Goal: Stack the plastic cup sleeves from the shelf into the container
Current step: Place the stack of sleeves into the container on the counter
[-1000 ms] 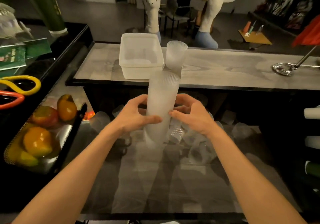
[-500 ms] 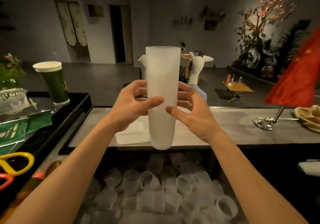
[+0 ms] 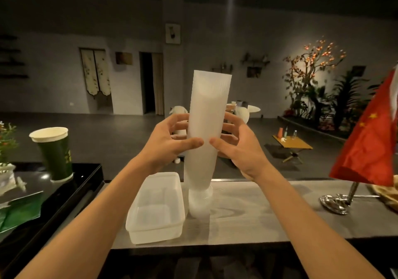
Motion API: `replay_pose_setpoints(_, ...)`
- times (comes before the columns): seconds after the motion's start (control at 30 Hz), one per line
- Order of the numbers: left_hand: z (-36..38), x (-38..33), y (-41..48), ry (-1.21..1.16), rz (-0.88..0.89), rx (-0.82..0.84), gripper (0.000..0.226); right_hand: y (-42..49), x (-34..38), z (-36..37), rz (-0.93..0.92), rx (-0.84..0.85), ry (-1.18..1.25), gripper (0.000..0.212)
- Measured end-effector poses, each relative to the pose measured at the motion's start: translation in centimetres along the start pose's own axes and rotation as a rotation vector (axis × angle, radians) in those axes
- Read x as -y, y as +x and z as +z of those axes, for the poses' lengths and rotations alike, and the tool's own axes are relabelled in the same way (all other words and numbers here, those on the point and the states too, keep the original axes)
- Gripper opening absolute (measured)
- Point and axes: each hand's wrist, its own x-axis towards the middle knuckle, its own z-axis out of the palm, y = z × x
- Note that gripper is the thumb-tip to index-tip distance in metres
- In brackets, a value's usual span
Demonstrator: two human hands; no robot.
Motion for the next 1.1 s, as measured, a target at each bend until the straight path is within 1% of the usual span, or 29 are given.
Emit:
replay_pose_setpoints(0.17, 0.4, 3.5, 1.1, -0.012, -0.069, 0.035, 0.070, 0.9, -3.2, 0.4, 0.039, 0.013, -0.052, 0.066)
replay_pose_setpoints(0.37, 1.4, 7.9, 1.5, -0.059, -0.141, 0.046, 0.070, 1.3, -7.7, 0.7, 0.093, 0.023, -0.055, 0.065)
replay_pose_setpoints(0.47, 1.7, 9.2, 1.7, -0.104, -0.153, 0.027, 0.066, 1.5, -9.1, 0.7, 0.114, -0.010, -0.029, 0.062)
replay_pose_setpoints(0.67, 2.0, 10.0, 3.2, -0.057, -0.156, 0.060, 0.062, 2.6, -10.2, 0.0, 0.158, 0.012, -0.036, 0.066)
replay_pose_setpoints(0.87, 2.9, 13.1, 2.1, -0.016, -0.252, 0.106, 0.064, 1.3, -13.0, 0.4, 0.251, 0.053, -0.057, 0.062)
replay_pose_setpoints(1.0, 3.1, 13.7, 1.4, 0.043, -0.268, 0.175, 0.071, 1.1, -13.2, 0.6, 0.315, 0.147, -0.141, 0.077)
replay_pose_setpoints(1.1, 2.8, 13.0, 1.3, 0.043, -0.238, 0.143, 0.067, 1.7, -12.3, 0.9, 0.289, 0.139, -0.167, 0.078)
